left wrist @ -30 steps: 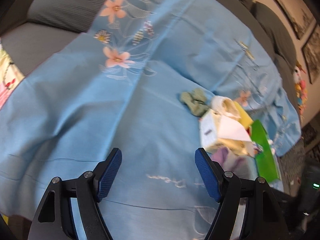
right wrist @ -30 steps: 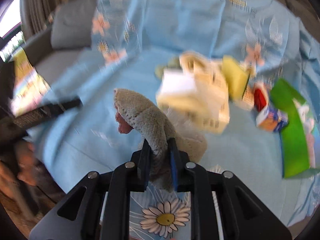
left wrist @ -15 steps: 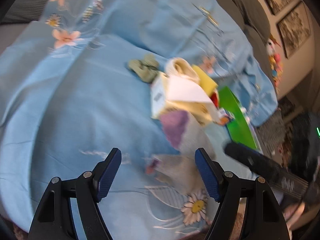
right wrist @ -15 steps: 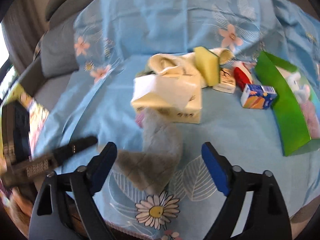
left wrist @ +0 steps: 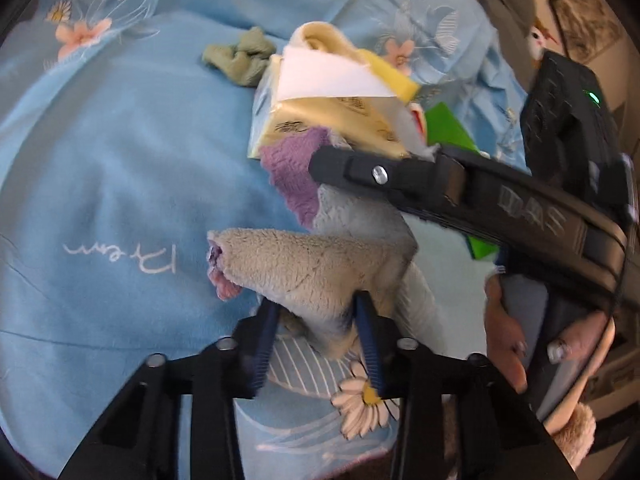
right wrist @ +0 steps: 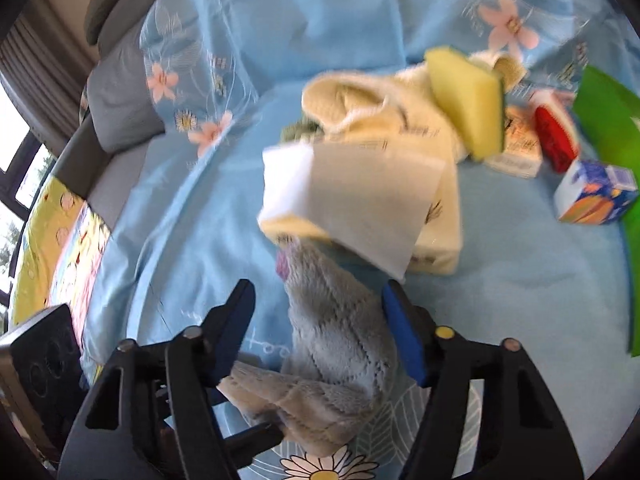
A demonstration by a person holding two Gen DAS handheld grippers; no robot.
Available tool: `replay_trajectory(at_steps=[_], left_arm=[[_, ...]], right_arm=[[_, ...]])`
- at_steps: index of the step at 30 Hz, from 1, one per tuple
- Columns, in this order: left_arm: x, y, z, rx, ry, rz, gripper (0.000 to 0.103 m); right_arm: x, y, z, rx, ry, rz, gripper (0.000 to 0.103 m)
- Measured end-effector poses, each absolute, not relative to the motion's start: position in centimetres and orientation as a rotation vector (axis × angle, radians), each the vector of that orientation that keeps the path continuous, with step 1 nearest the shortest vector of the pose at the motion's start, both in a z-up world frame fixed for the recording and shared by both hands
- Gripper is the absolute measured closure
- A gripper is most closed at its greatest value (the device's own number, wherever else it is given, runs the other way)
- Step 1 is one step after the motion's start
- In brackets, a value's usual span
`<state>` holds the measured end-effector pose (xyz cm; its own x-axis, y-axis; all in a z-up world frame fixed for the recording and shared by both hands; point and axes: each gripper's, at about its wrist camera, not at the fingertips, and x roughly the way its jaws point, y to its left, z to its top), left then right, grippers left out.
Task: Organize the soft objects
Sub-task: 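Lift the grey towel with the left tool and carry it toward the green box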
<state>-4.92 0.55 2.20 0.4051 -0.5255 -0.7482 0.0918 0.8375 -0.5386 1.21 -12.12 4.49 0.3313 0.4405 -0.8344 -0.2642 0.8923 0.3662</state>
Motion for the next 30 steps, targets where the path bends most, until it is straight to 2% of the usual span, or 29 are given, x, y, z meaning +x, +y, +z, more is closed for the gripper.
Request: replay_trajectory(at_steps=[7, 9, 11, 13, 22, 30], left_arm=[[-4.0, 0.4, 1.8, -0.481, 1.036, -0.363, 0.074], [-3.9, 0.1, 2.0, -0.46, 1.016, -0.354, 0.074], [-3.7, -0.3, 2.2, -0.442, 1.002, -0.35, 0.08], [-3.6, -0.8, 2.9, -0.421, 0.986, -0.365, 0.083], [-3.5, -4.3, 9.6, -0.3, 0.776, -0.467, 0.083], [-1.9, -12.3, 14.4, -0.166, 0.668, -0.603, 0.083]], right_arm=[[0.3, -12.4, 2.6, 0.236, 1.202, 0.554, 0.049], [0.0, -12.6, 2.4, 0.258, 1.204, 0.57, 0.057], [-0.3, -12.8, 2.4, 0.261, 1.192, 0.552, 0.075], [-0.6, -13.2, 2.8, 0.281, 1.178, 0.549, 0.079], [-2.0, -16.6, 9.8, 0.339, 0.939, 0.492, 0.079], [-3.0, -24.0, 15.4, 0.415, 0.733, 0.322, 0.079]])
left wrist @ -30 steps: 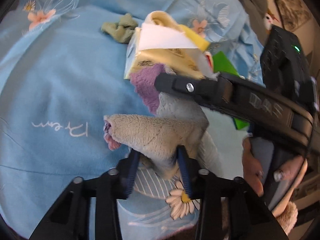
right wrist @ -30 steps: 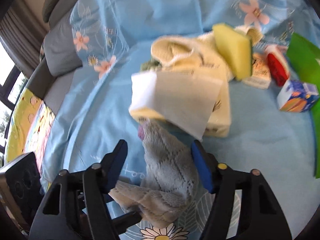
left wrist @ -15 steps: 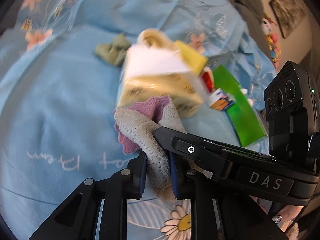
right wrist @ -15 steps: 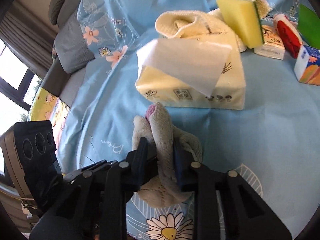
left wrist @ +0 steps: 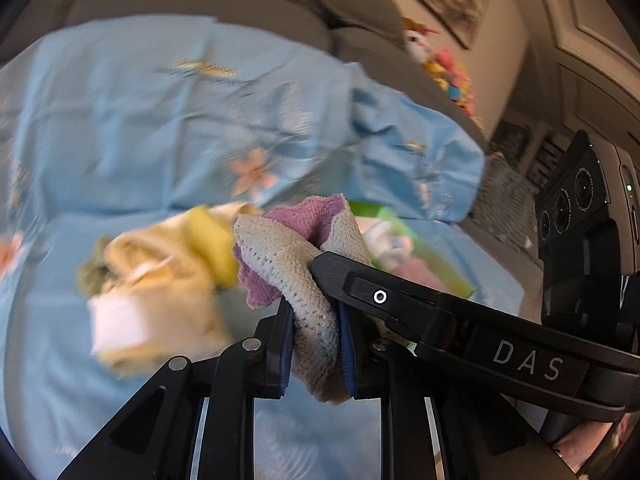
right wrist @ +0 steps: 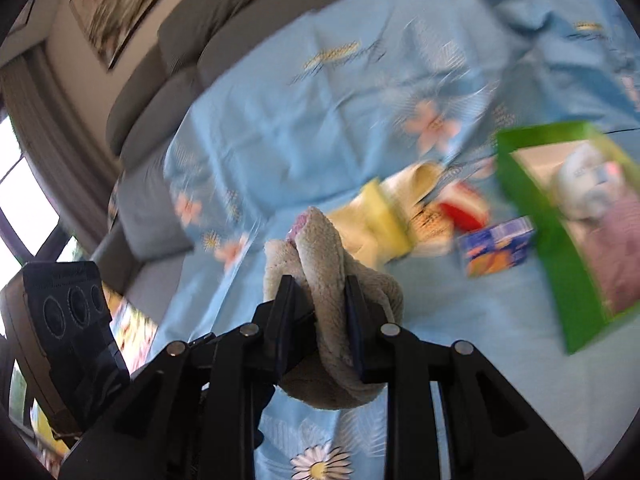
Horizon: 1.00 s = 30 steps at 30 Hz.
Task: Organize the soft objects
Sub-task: 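Lift the grey towel with the left tool and carry it toward the green box, then open the left tool to drop the grey towel into the green box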
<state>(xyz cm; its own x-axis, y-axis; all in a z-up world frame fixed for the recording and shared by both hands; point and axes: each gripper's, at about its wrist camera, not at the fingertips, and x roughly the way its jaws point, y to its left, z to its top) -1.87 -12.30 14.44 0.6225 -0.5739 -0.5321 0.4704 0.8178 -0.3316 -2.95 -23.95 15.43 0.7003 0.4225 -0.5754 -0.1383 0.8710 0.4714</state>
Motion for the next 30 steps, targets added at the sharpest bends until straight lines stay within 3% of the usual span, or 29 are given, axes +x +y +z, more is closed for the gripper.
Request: replay_trajectory(at_steps=[11, 30], left_arm=[[2.4, -24.1, 17.2, -0.069, 0.639, -0.82, 0.084], [5.5, -33.6, 9.2, -0.005, 0.904, -0.915, 0.084]], right_arm=[[-2.4, -34.8, 19.7, 0.461, 0.597, 0.054, 0.077], [-1.2, -43.8, 11.9, 0.625, 0.749, -0.22, 0.077]])
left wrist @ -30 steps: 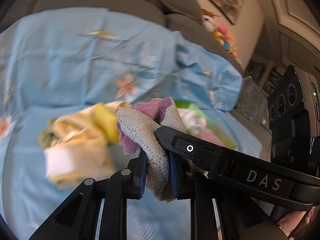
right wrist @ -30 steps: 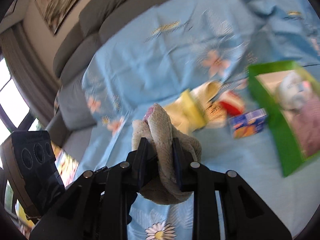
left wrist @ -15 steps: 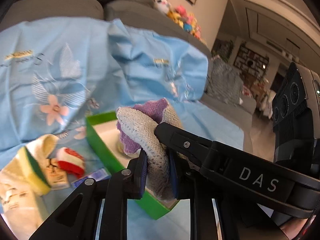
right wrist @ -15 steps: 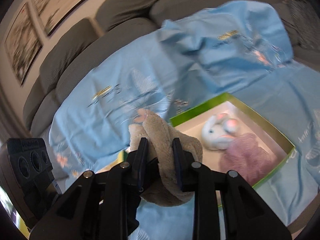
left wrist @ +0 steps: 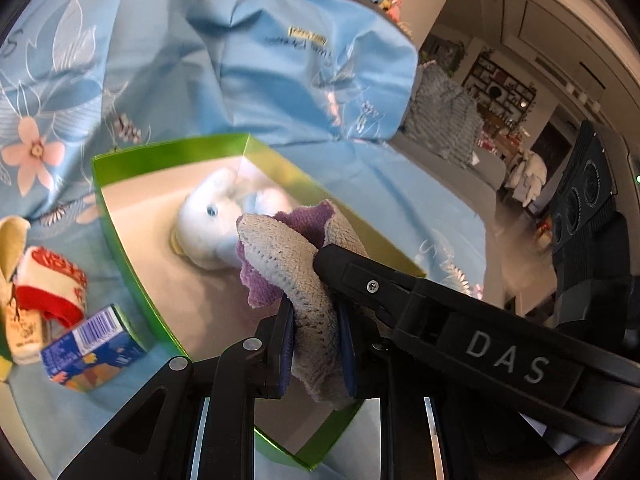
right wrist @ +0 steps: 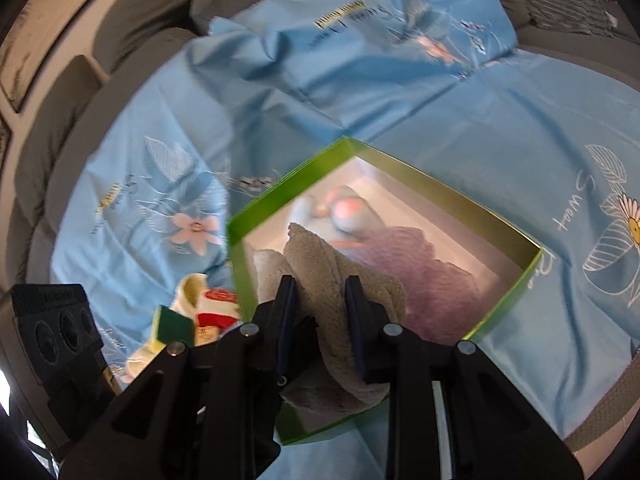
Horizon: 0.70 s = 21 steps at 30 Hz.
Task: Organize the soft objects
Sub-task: 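Open the left tool to drop the grey towel into the green box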
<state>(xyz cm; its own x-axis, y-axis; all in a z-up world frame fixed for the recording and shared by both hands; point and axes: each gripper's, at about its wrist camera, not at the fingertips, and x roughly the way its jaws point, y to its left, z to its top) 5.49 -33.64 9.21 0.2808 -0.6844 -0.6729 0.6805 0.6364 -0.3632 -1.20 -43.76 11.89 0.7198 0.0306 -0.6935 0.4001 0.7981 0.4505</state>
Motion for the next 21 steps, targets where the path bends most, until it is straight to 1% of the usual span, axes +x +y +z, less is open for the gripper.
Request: replay_trajectory(at_steps=[4, 6, 7, 8, 9, 10, 11, 12, 13, 14, 16, 18, 20, 21], left_arm=[[5.6, -33.9, 8.2, -0.005, 0.943, -0.892, 0.084], [5.4, -33.7, 8.2, -0.016, 0.954, -0.896, 0.083], [5.5, -33.6, 8.2, -0.022, 0.959, -0.896, 0.082], [5.4, -33.2, 8.4, -0.032, 0.959, -0.896, 0.078], [5.2, -32.9, 8.6, -0.044, 0.953, -0.898, 0.076], [5.1, -32.6, 8.9, -0.054, 0.946, -0.899, 0.066], [4.9, -32.1, 9.1, -0.061, 0.943, -0.891, 0.053], [4.7, -31.7, 9.4, -0.068, 0.939, -0.884, 0.046], [4.5, -31.2, 9.8, -0.076, 0.93, -0.881, 0.037], [4.2, -30.6, 10.2, -0.083, 0.915, -0.881, 0.034], [3.6, -29.6, 11.1, -0.088, 0.885, -0.876, 0.031], [3.0, -28.0, 12.1, -0.094, 0.862, -0.854, 0.026], [2.4, -26.4, 12.8, -0.103, 0.847, -0.832, 0.02], [2.2, -25.4, 13.2, -0.109, 0.838, -0.821, 0.02]], right_arm=[[-0.8, -44.2, 10.7, 0.624, 0.791, -0.264, 0.077], [-0.8, -44.5, 10.5, 0.621, 0.809, -0.279, 0.075], [-0.9, -44.6, 10.5, 0.62, 0.816, -0.286, 0.065], [-1.2, -44.8, 10.5, 0.623, 0.811, -0.288, 0.046], [-1.4, -44.9, 10.7, 0.627, 0.8, -0.286, 0.039], [-1.8, -45.0, 11.0, 0.625, 0.779, -0.284, 0.033], [-2.0, -45.0, 11.3, 0.62, 0.768, -0.284, 0.033], [-2.3, -45.0, 11.6, 0.614, 0.756, -0.287, 0.033], [-2.6, -45.0, 11.9, 0.609, 0.743, -0.287, 0.029], [-2.9, -44.9, 12.3, 0.605, 0.729, -0.281, 0.024], [-3.3, -44.6, 12.9, 0.597, 0.711, -0.277, 0.023], [-3.6, -44.3, 13.5, 0.588, 0.693, -0.268, 0.022], [-3.9, -43.8, 14.2, 0.566, 0.681, -0.257, 0.012], [-3.9, -43.5, 14.4, 0.557, 0.675, -0.253, 0.011]])
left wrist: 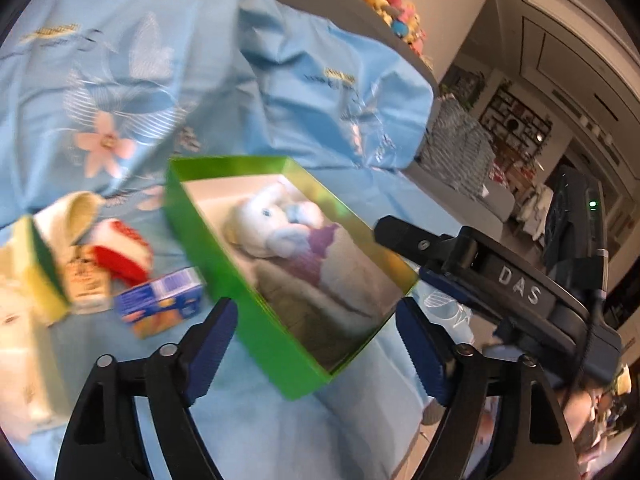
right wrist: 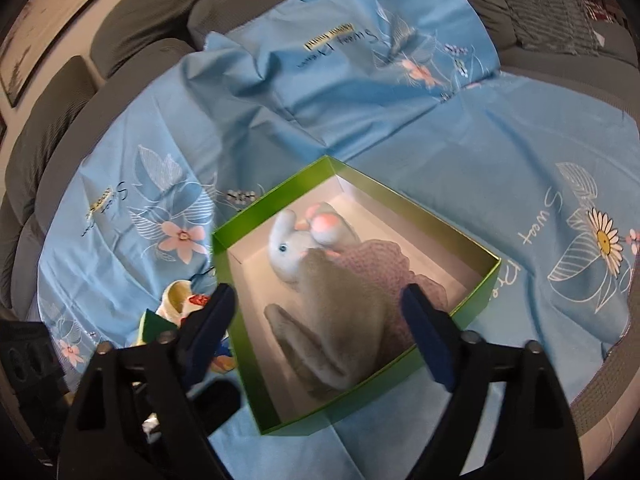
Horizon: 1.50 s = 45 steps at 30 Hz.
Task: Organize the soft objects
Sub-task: 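Open the left tool to drop the grey towel into the green box, then reach the right tool to the blue Tempo tissue pack and grasp it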
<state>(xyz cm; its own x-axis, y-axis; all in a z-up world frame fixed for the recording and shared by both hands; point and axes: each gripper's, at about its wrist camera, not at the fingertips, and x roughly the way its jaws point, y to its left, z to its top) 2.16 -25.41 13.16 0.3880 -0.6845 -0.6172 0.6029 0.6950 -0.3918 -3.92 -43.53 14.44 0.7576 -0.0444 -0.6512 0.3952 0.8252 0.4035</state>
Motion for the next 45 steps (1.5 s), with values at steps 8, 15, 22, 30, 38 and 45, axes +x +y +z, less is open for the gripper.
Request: replay_trajectory(at_steps=[8, 15, 22, 30, 38, 45], left_arm=[[0.0, -16.0, 13.8, -0.136, 0.821, -0.576, 0.018], [-2.0, -7.5, 12.1, -0.203, 0.843, -0.386, 0.018], [-4.0, -1.0, 8.9, -0.27, 0.832, -0.259, 0.018], [-3.7, 1.8, 6.7, -0.349, 0.887, -0.211, 0.018], [-3.8, 3.0, 6.7, -0.374, 0.893, -0.223, 0.018], [-3.7, 3.8, 6.7, -0.39, 0.891, -0.198, 0.018]], right_arm=[[-4.5, -40.7, 16.2, 0.544, 0.639, -0.152, 0.004], [-2.9, -36.6, 16.5, 0.564, 0.694, 0.013, 0.004], [1.0, -30.5, 14.0, 0.502, 0.846, 0.06, 0.016], [5.9, -27.9, 9.9, 0.524, 0.975, -0.16, 0.028], [9.1, -28.7, 6.7, 0.553, 1.033, -0.311, 0.039], [9.0, -27.8, 6.9, 0.461, 1.005, -0.261, 0.064]])
